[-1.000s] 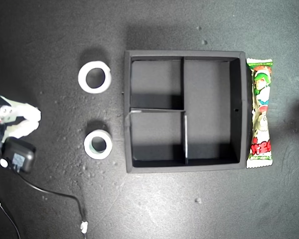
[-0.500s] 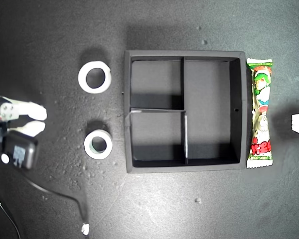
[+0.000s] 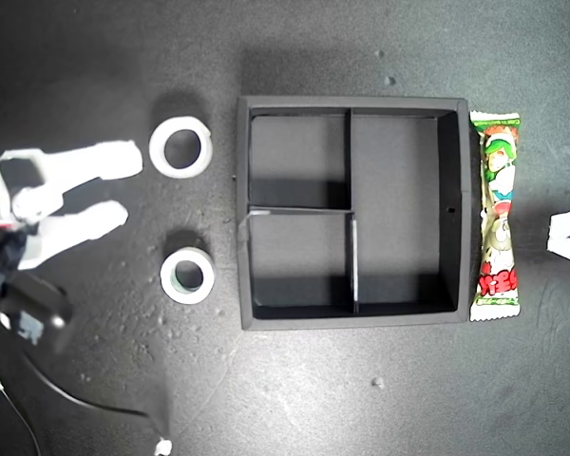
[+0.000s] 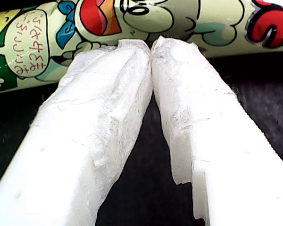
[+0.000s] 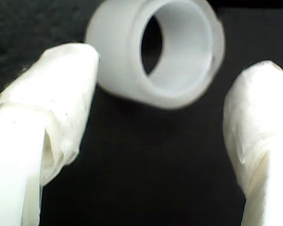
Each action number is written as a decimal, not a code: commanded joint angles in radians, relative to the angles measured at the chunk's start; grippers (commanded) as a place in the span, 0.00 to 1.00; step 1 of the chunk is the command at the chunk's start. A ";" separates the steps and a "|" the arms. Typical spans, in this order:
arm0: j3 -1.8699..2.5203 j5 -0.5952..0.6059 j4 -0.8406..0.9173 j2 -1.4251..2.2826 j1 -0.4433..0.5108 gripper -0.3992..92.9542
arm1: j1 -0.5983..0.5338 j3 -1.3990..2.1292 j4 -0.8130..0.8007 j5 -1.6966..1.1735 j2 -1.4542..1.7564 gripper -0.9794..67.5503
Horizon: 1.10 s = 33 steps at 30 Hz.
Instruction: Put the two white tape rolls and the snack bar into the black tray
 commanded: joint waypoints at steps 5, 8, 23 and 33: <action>-0.284 0.072 -0.021 -0.449 -0.049 0.22 | -0.043 0.012 0.012 -0.003 0.009 0.01; -0.296 0.064 -0.034 -0.520 -0.051 0.21 | -0.052 0.012 0.018 0.000 0.009 0.01; -0.364 0.077 -0.089 -0.767 -0.064 0.20 | -0.071 0.012 0.018 -0.006 0.009 0.01; -0.502 0.038 0.035 -0.868 -0.141 0.03 | -0.023 0.012 -0.029 0.416 0.009 0.01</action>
